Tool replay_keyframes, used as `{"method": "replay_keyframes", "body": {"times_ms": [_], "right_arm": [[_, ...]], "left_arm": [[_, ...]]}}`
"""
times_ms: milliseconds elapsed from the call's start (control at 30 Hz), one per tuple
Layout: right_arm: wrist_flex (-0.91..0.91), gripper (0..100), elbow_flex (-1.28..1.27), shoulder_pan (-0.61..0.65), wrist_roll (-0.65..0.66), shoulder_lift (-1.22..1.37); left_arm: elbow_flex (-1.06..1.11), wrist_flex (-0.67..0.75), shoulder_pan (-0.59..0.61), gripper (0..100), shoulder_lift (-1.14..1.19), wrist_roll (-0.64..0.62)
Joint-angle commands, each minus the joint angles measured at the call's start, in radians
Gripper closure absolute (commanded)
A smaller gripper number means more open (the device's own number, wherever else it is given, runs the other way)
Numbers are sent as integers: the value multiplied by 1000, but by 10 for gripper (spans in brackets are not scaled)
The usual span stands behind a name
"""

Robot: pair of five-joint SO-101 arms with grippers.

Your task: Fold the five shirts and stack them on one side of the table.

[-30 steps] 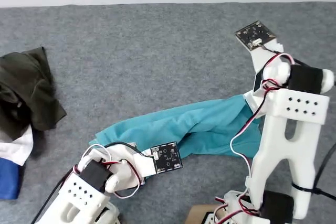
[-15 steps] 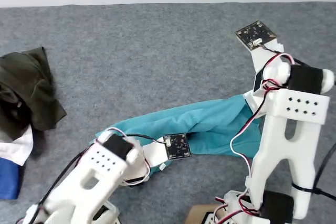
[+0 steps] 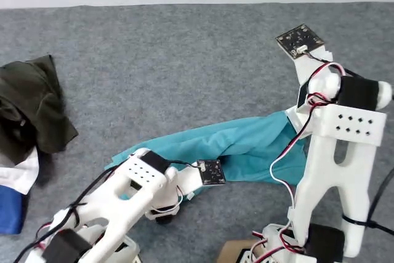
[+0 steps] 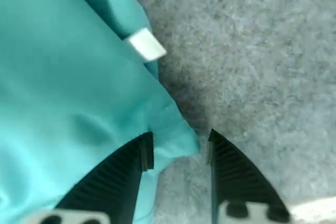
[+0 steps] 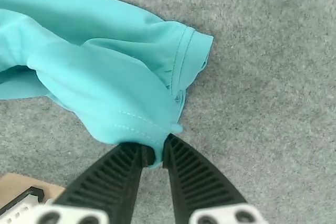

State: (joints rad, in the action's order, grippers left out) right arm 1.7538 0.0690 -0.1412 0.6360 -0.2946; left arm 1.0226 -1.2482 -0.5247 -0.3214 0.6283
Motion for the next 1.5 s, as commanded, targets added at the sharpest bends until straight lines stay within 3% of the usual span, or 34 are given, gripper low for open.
{"method": "replay_keyframes", "body": {"times_ms": [0, 200, 400, 500, 767, 1067, 1467], "right_arm": [[41, 986, 6, 2, -8, -51], [41, 986, 6, 2, -6, -51], [41, 985, 6, 2, -5, -51], [41, 985, 6, 2, -5, -56], [41, 985, 12, 2, 31, -61], [41, 985, 12, 1, 84, -159], [41, 985, 12, 2, 158, -236]], "left_arm": [[-56, 21, -2, 823, 35, -29], [-68, 71, -5, 865, 97, -117], [-70, 71, -5, 991, 95, -115], [-70, 60, -2, 994, 94, -117], [-260, -176, -2, 994, 66, -163], [-536, -411, 3, 994, -302, -244], [-572, -506, 242, 994, -387, -255]]}}
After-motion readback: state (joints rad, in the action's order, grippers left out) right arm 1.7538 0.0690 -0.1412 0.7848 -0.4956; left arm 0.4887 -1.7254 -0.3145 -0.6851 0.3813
